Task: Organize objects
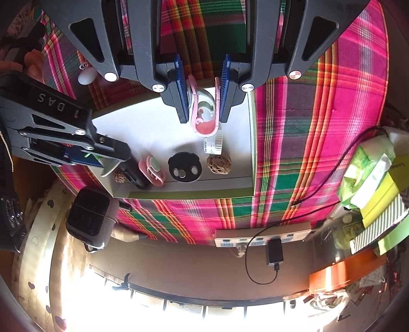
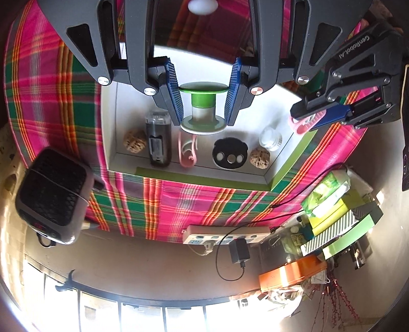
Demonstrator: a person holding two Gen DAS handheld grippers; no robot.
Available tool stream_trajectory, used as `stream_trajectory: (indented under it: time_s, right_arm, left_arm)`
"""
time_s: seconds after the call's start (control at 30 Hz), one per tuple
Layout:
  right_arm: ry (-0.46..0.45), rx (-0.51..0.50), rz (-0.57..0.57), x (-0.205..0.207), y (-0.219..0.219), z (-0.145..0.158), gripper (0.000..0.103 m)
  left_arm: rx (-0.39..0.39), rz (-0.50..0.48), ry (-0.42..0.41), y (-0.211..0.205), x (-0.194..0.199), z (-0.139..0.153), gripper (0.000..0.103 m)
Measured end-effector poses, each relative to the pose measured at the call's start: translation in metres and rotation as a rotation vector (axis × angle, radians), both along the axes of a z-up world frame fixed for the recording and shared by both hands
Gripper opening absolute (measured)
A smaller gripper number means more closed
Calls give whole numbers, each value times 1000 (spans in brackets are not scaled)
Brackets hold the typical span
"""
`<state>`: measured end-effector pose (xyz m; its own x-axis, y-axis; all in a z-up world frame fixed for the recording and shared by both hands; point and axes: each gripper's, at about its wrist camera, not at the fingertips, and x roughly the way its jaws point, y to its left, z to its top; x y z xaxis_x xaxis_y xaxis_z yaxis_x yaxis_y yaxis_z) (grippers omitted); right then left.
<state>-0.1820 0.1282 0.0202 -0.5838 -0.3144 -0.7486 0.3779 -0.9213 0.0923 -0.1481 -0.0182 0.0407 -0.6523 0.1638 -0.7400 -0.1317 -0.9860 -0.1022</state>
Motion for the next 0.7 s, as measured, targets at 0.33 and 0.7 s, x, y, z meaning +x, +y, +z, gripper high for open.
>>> stream_trajectory:
  time_s: [0.33,0.7]
  right_arm:
    - [-41,37,26,-22,-16,-16,35]
    - [-57,63,61,-34,-29,-25,35]
  left_arm:
    - [-13,-8,-31,1,-17,-11,21]
    - [-26,-6,-35,1,-25,-18,21]
